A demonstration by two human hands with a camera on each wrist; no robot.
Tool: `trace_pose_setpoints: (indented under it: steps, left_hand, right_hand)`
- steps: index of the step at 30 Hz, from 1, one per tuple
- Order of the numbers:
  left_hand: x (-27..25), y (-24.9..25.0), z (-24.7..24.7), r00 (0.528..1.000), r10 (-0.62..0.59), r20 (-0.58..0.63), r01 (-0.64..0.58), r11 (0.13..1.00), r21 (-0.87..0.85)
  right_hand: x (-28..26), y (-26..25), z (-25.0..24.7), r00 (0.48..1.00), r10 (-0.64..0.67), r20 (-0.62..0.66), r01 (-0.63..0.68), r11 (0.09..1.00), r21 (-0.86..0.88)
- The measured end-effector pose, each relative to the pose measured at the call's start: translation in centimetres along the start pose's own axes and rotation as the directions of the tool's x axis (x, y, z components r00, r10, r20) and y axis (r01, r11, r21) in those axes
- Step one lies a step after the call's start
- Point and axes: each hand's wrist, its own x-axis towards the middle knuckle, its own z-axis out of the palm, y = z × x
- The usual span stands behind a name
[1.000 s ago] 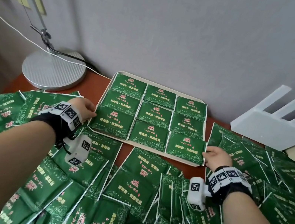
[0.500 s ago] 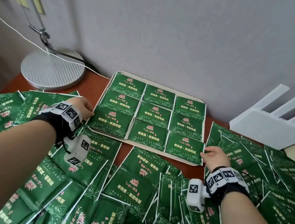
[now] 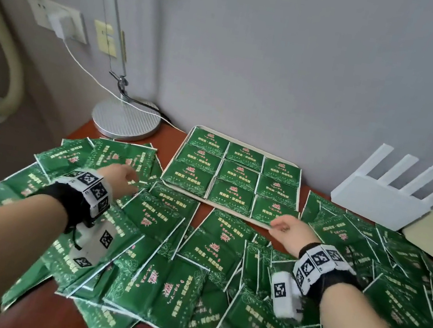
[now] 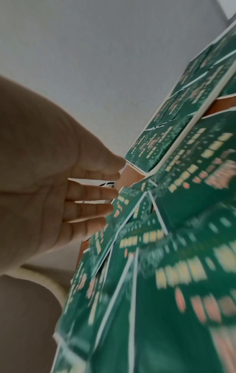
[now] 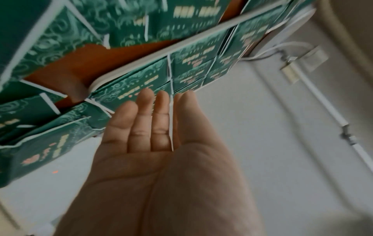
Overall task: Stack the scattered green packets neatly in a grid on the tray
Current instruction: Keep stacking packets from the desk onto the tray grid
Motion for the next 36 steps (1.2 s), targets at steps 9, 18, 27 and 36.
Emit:
trace_pose_setpoints:
  steps: [9,18,27,36]
  left_hand:
    - [-10.5,-5.4,6.0,0.978,-0.145,0.148,0.088,0.936,0.340]
    - [-14.3,-4.8,10.2,0.989,-0.116,0.092,0.087,0.959,0.270]
    - [-15.2,-4.7,9.3,0.992,-0.118,-0.042,0.123,0.984,0.132]
    - [-13.5,-4.8,7.6,0.943,-0.329,0.049,0.330,0.944,-0.017]
  right_hand:
    - [-6.3,-1.3,5.8,0.926,0.041,0.374,0.137,0.890,-0.434]
    - [-8.3,0.4,8.0,0.952,0.028,0.305,0.107,0.903,-0.416]
    - [-6.3,-3.2,5.1,0.946,-0.304,-0.110,0.278,0.938,-0.206]
    - [-7.4,-0.4,8.1,0.967,0.192,0.169,-0.158,0.968,-0.196]
